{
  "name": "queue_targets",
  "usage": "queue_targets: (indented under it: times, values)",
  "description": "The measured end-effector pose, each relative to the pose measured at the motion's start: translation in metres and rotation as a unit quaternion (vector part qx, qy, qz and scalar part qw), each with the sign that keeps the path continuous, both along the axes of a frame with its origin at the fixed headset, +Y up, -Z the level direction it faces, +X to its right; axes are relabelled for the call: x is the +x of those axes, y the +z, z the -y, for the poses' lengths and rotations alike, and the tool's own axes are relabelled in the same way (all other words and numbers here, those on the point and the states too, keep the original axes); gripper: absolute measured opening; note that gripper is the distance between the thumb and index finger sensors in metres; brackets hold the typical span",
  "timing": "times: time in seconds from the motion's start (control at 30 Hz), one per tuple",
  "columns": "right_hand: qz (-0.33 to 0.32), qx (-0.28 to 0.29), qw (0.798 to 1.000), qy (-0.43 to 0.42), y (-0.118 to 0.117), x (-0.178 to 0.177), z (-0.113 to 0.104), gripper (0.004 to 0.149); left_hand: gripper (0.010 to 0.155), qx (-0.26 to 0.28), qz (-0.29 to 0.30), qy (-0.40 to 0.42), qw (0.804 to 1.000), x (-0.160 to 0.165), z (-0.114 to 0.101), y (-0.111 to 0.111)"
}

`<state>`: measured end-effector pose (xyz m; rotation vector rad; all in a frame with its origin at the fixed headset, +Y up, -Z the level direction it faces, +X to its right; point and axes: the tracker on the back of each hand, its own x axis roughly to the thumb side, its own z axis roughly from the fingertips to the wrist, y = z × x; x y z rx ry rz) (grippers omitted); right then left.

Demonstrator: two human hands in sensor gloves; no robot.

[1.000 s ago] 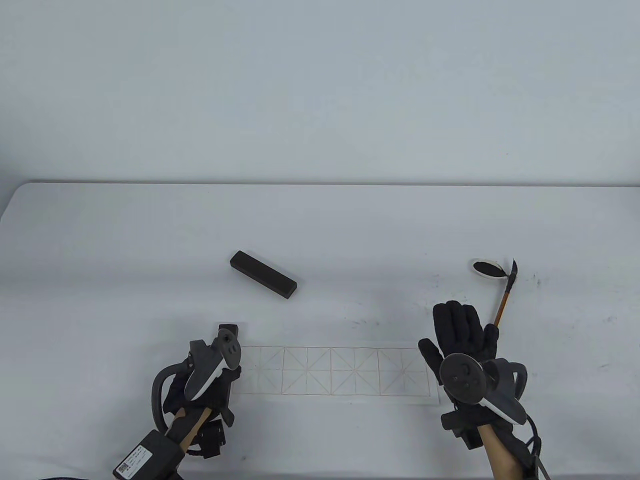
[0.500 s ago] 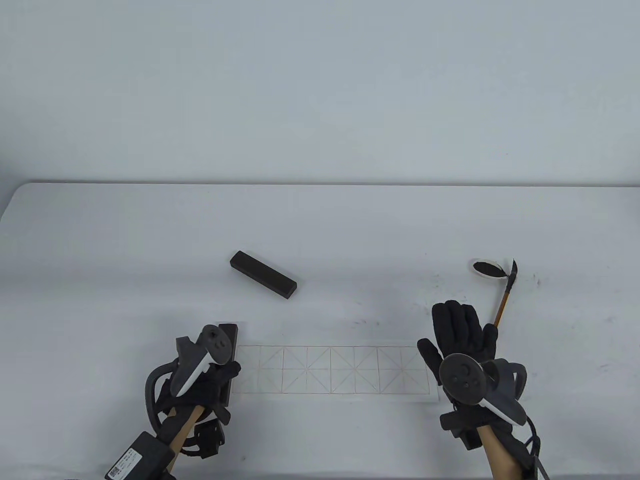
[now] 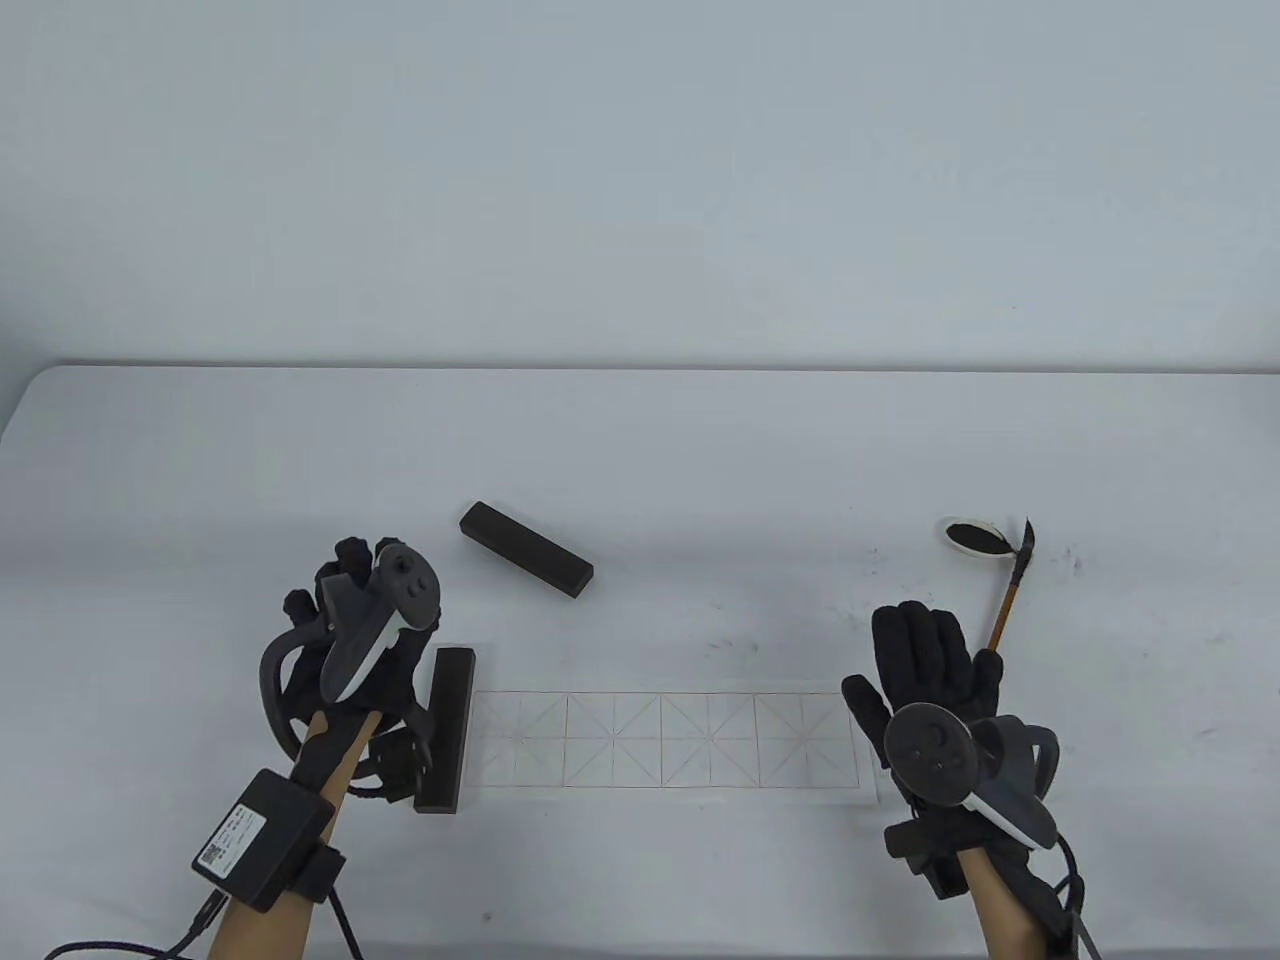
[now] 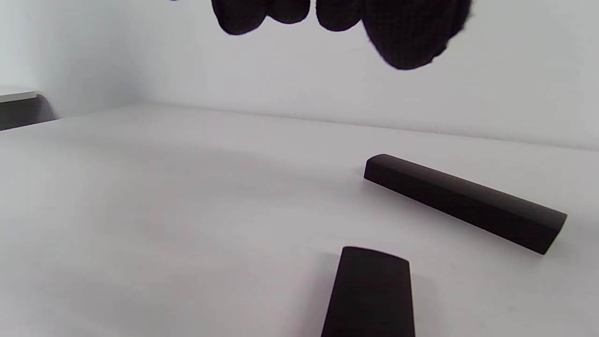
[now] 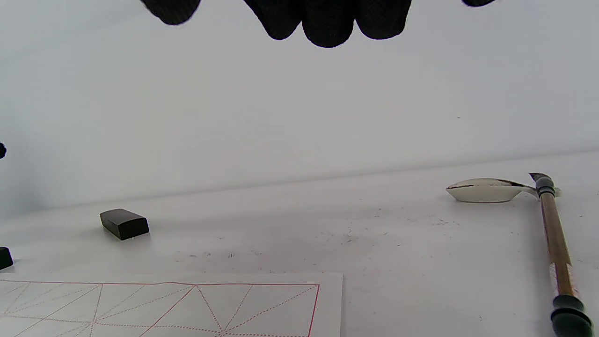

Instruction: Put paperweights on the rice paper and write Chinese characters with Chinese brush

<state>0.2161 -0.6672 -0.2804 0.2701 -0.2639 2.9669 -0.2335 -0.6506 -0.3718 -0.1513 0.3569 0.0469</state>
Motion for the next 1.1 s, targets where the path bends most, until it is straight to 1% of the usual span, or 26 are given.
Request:
queue_targets:
  times: [0.03,0.13,0.23,0.33,0.4,0.5,0.63,0.8,1.0,1.1]
  values:
    - [0.000,0.000,1.000,0.000,0.000,0.000,0.000,0.072,0.077,-0.003,0.001,-0.001,1.000,0.002,-0.001,-0.004]
    - [0.001,-0.001,1.000,0.001,0.000,0.000,0.000,0.072,0.076,-0.018,-0.002,-0.009,1.000,0.012,-0.002,-0.028]
    - [0.001,-0.002,1.000,0.000,0.000,0.000,0.000,0.072,0.076,-0.039,-0.006,-0.040,0.998,0.021,0.001,-0.049]
    - [0.004,-0.002,1.000,0.000,0.000,0.001,0.000,0.072,0.074,-0.068,-0.013,-0.059,0.996,0.029,0.010,-0.073]
    - [0.005,-0.001,1.000,0.000,0.000,0.001,0.000,0.072,0.073,-0.099,-0.018,-0.051,0.994,0.032,0.017,-0.088]
    - [0.007,-0.001,1.000,0.001,0.000,0.002,-0.001,0.072,0.072,-0.118,-0.030,-0.043,0.992,0.037,0.030,-0.106]
    - [0.006,-0.001,1.000,0.002,0.000,0.002,-0.001,0.072,0.072,-0.142,-0.038,-0.049,0.988,0.044,0.046,-0.122]
    - [0.001,-0.001,1.000,0.006,0.001,-0.001,-0.002,0.072,0.071,-0.154,-0.037,-0.034,0.987,0.056,0.063,-0.137]
    - [-0.001,0.008,1.000,0.005,0.003,-0.001,-0.006,0.072,0.071,-0.191,-0.035,-0.080,0.978,0.066,0.082,-0.150]
    - [-0.001,0.007,1.000,0.006,0.003,-0.001,-0.006,0.072,0.072,-0.199,-0.034,-0.084,0.976,0.067,0.090,-0.155]
